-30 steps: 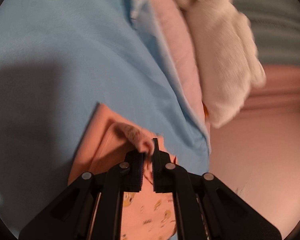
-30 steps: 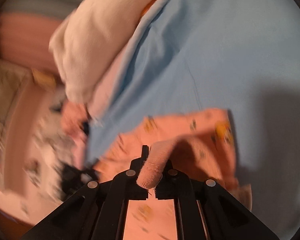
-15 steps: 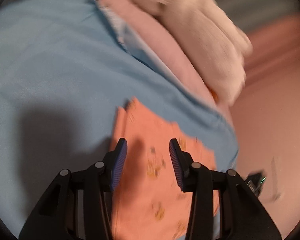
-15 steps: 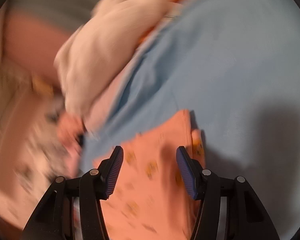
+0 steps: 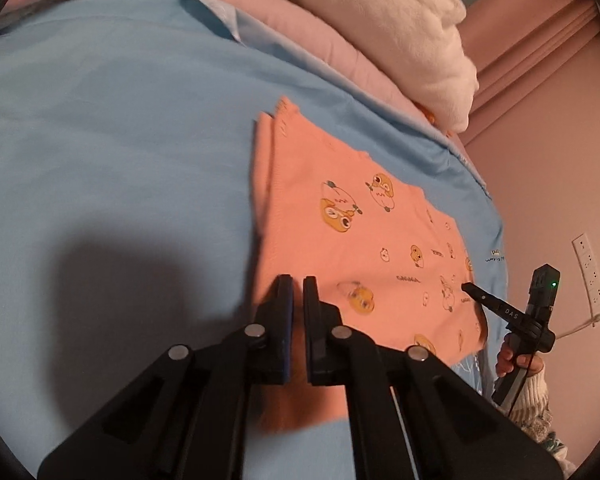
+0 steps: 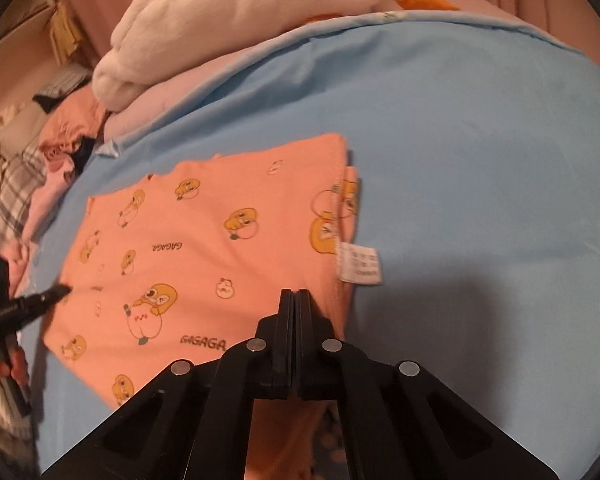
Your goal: Fold small clothes
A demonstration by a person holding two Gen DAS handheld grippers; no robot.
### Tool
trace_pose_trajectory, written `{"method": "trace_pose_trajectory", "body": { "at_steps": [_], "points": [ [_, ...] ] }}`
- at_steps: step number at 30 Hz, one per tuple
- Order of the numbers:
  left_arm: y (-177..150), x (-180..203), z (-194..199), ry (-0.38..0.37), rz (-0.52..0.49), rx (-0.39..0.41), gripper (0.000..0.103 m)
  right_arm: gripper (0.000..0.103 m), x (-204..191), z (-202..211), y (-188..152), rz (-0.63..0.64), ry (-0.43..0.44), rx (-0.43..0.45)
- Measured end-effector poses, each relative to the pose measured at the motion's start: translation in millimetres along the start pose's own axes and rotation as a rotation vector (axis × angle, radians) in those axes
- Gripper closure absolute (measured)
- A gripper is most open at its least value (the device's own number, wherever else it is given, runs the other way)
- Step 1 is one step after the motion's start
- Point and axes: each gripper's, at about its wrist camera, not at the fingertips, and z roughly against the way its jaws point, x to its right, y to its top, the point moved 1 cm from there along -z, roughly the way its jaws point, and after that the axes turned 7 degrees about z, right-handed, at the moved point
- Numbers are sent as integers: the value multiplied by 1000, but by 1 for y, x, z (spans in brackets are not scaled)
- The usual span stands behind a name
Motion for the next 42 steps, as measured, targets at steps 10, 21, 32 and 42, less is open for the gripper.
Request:
{"method": "trace_pose_trajectory", "body": {
  "at_steps": [10,21,32,42],
  "points": [
    [19,-6,0,-38,125,16,33,55,-63,19,15,70,100,58],
    [57,26,-54,-85,112,-84,46,65,-120,-50,51,122,162,-20],
    [61,19,-65,-25,84,-108,84,83,-147,-85,67,181,60,-87],
    [61,27,-61,6,101,-101,89,83,-163,-27,-28,318,119,-164]
  ]
}}
